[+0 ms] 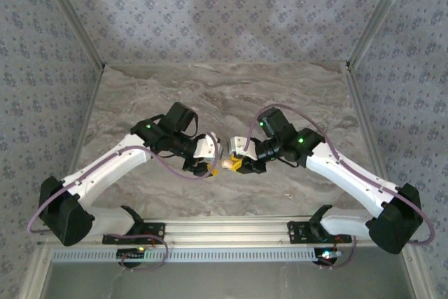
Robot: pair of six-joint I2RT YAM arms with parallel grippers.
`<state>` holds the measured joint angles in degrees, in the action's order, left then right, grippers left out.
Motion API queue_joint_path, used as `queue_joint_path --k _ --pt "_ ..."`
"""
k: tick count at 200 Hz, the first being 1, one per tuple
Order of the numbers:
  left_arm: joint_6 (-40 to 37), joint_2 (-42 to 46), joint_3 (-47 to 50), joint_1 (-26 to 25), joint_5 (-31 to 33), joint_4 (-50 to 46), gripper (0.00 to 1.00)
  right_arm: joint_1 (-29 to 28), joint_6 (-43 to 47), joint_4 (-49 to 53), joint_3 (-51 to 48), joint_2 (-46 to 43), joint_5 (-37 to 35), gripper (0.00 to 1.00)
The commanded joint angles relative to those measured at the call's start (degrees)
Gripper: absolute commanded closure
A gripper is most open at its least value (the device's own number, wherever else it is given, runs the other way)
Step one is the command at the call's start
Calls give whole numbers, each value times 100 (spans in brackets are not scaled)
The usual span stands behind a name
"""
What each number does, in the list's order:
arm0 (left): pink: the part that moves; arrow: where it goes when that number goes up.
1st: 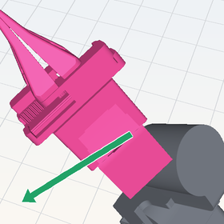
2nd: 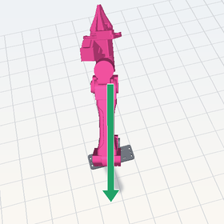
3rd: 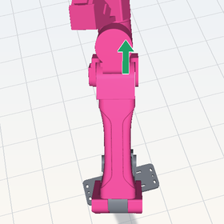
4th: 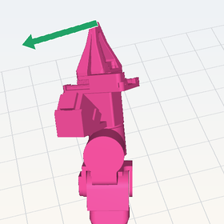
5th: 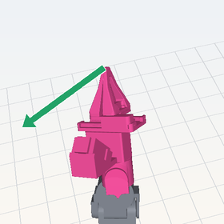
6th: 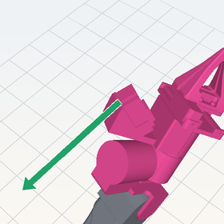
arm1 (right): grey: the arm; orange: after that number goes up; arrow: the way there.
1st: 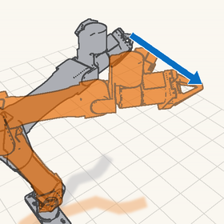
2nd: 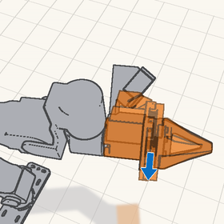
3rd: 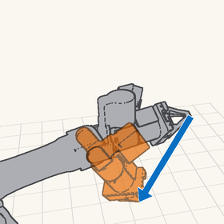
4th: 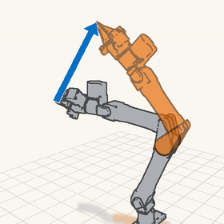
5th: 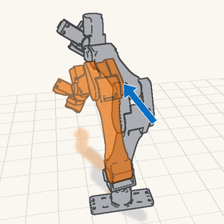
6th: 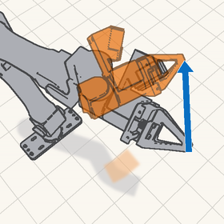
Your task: Insert the wireless bluetooth earbuds into the charging case
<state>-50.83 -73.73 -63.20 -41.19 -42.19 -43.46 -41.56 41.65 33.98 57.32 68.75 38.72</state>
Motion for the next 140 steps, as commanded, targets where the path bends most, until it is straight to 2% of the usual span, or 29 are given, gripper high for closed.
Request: queue_joint_path --k 1,107,140 --pt "-158 -45 -147 -62 -48 -99 50 -29 194 -136 182 -11 257 79" --pt "-14 -96 -95 -158 -110 142 53 -36 76 -355 131 -54 535 78" --pt "41 -80 -122 -176 -182 171 58 -34 -15 -436 116 -64 549 78"
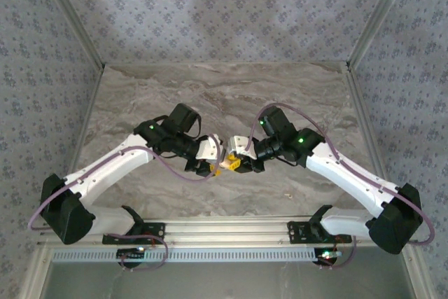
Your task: Insert the wireless bluetooth earbuds into the charging case
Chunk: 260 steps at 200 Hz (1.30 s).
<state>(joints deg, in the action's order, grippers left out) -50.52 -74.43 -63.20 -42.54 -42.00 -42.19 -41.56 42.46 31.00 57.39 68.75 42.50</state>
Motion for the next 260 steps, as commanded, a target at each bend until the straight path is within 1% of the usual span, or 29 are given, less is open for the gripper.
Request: queue_joint_path --k 1,10,30,50,58,69,91,104,109,131,155,178,210,235,260 --pt "9 -5 -122 -37 -203 40 58 -31 -97 -138 103 -64 171 78" --pt "32 -10 -122 -43 -220 53 59 -31 -108 -147 98 -72 154 78" --pt "31 -7 -122 -44 -199 36 66 -29 -155 -191 84 -105 144 78" --pt "41 15 -101 -47 -147 58 72 -3 -235 -308 17 -192 136 77" --pt "120 33 -60 -45 -129 141 74 28 -298 -366 -29 -250 120 74" --pt "312 96 50 1 -153 296 76 79 -449 -487 -122 -361 49 67" --pt "938 276 449 180 -467 1186 77 265 -975 -1004 -550 -805 -229 54" --pt "1401 403 741 258 -649 1794 78 415 -1287 -1453 -899 -1174 -275 48" --pt "1593 449 866 269 -691 2054 78 475 -1409 -1602 -1050 -1336 -287 44" --pt "2273 641 1459 308 -783 3192 80 719 -1893 -2543 -1669 -1959 -209 38" --pt "2909 821 2007 397 -825 4305 80 872 -2190 -3043 -1999 -2250 -123 36" --pt "3365 986 2345 464 -828 5072 80 869 -2328 -3097 -1939 -2061 72 36" --pt "3746 1080 2602 462 -852 5621 81 808 -2625 -3567 -1846 -1650 342 35" --pt "4065 1082 2835 462 -832 6196 81 774 -2698 -3740 -1667 -1309 584 36" --pt "4227 1089 2926 462 -836 6420 81 755 -2749 -3840 -1511 -1038 739 36"
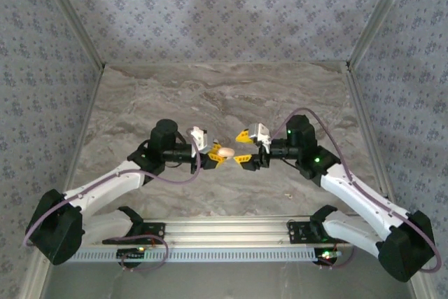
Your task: Insert the wireless bluetooth earbuds into the charging case
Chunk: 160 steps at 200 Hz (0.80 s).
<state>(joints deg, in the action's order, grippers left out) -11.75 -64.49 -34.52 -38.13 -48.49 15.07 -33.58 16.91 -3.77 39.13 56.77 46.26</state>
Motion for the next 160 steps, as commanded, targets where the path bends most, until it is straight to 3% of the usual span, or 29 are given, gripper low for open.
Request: queue_joint_path --k 1,95,160 --pt "358 94 63 18 -187 696 81 -43 -195 -371 318 172 369 36" --pt "385 199 60 19 -196 657 81 -25 -194 -441 601 753 423 38" --pt "246 288 -11 14 -214 411 81 358 -537 -446 791 914 121 42"
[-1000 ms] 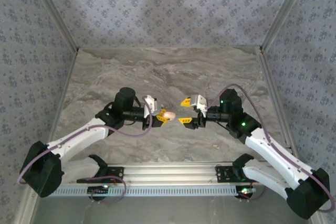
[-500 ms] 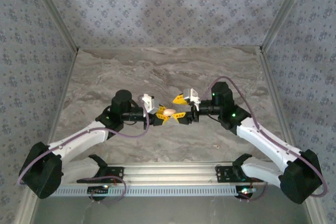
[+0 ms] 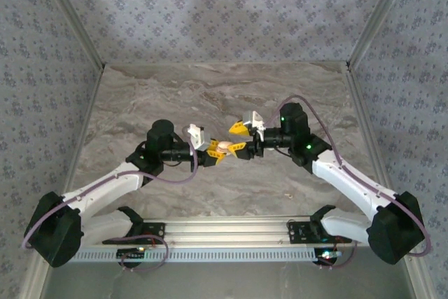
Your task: Insert the wireless bluetooth earbuds into the charging case
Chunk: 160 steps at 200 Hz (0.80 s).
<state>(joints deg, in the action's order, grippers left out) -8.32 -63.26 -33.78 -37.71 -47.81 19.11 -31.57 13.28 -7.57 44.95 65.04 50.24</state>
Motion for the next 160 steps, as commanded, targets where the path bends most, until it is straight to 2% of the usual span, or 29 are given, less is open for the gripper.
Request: queue_joint_path --k 1,48,76,115,160 --pt "-103 170 -85 -26 -281 -3 81 159 -175 -67 213 84 -286 42" --pt "-144 184 -61 -26 -223 -42 82 300 -351 -86 282 115 -420 42" --pt "-104 192 98 -10 99 67 82 414 -737 -42 277 -43 -385 42" --pt "250 209 449 113 280 612 83 570 -1077 1019 392 -333 -752 39" --pt "282 218 478 124 234 647 83 345 -859 957 102 -595 -278 38"
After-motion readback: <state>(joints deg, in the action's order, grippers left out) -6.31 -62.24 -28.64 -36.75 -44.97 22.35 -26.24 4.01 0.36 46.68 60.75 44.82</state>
